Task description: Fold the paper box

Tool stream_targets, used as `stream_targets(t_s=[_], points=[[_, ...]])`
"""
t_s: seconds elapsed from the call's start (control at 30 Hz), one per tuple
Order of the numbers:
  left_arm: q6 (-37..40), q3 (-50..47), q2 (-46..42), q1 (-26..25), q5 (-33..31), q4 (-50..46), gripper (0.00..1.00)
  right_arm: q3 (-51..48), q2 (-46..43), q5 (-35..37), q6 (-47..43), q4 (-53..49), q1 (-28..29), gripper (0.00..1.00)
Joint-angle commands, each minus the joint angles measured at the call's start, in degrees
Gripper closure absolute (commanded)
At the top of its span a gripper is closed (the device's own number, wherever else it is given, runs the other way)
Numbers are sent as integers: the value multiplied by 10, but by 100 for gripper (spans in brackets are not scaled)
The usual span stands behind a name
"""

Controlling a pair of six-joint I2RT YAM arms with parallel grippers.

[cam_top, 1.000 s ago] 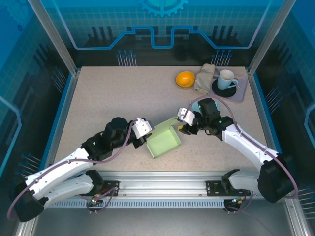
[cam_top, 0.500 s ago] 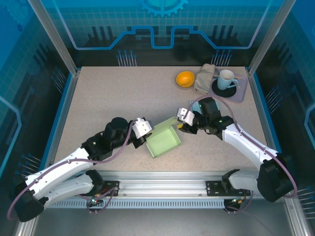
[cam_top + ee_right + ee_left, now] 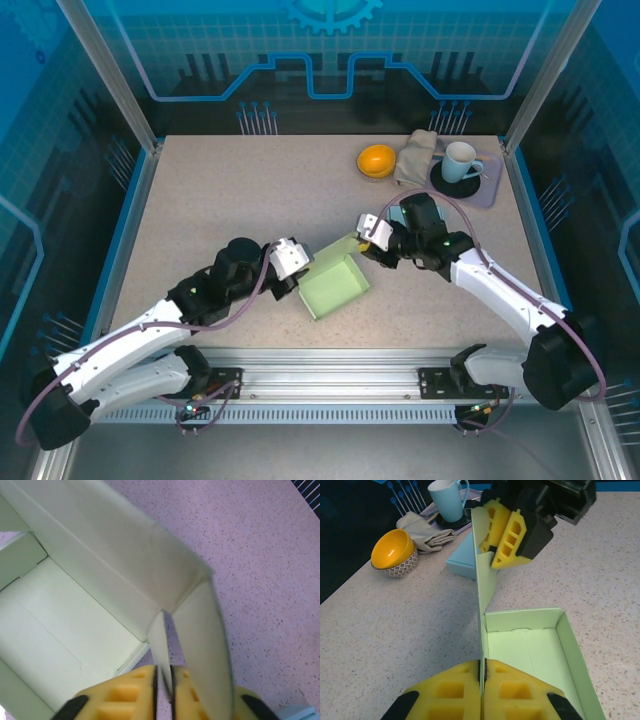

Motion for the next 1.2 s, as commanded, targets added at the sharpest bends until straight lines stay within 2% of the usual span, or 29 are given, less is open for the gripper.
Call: stream_targets(t_s=[0.0, 0.07, 0.17, 0.23, 0.27, 0.33, 0.37, 0.4, 0.43, 0.5, 0.57, 0.67, 0.73, 0.87, 0.97, 1.03, 1.17], points=[[-9, -5, 7, -3, -23, 30, 94, 20, 3, -3, 16, -10, 18, 91], [-13, -7, 7, -3, -36, 35, 95, 21, 4, -4, 19, -15, 18, 92], [-27, -11, 4, -2, -53, 47, 95, 17, 3, 0, 30, -13, 20, 99], [-53, -12, 5, -2, -69, 55, 90, 15, 2, 12, 48, -6, 20, 100], [-76, -10, 6, -2, -88, 55, 85, 16, 2, 24, 63, -1, 20, 100], [-150, 6, 4, 2, -150, 31, 69, 17, 4, 49, 96, 6, 21, 100], [-220, 23, 4, 9, -196, -2, 57, 17, 5, 63, 111, 11, 22, 100], [-304, 43, 2, 21, -237, -51, 49, 14, 5, 86, 129, 19, 25, 100], [-380, 59, 0, 35, -248, -102, 45, 11, 5, 111, 140, 26, 29, 100], [-527, 84, -7, 84, -217, -181, 36, 4, 6, 162, 164, 40, 37, 100], [-607, 90, -11, 116, -171, -214, 26, 1, 5, 180, 177, 54, 39, 100], [-666, 93, -11, 131, -147, -208, 9, -24, 4, 184, 176, 78, 41, 100], [-692, 108, -2, 138, -148, -209, 2, -29, 6, 188, 174, 83, 43, 100], [-781, 160, 54, 164, -124, -236, 1, -30, 8, 193, 176, 78, 45, 100], [-884, 231, 127, 174, -126, -313, 1, -41, 1, 201, 179, 88, 51, 100], [-882, 282, 185, 173, -109, -343, 1, -49, -5, 203, 182, 96, 54, 100], [-954, 348, 272, 171, -60, -418, 1, -58, -8, 212, 196, 104, 58, 100]])
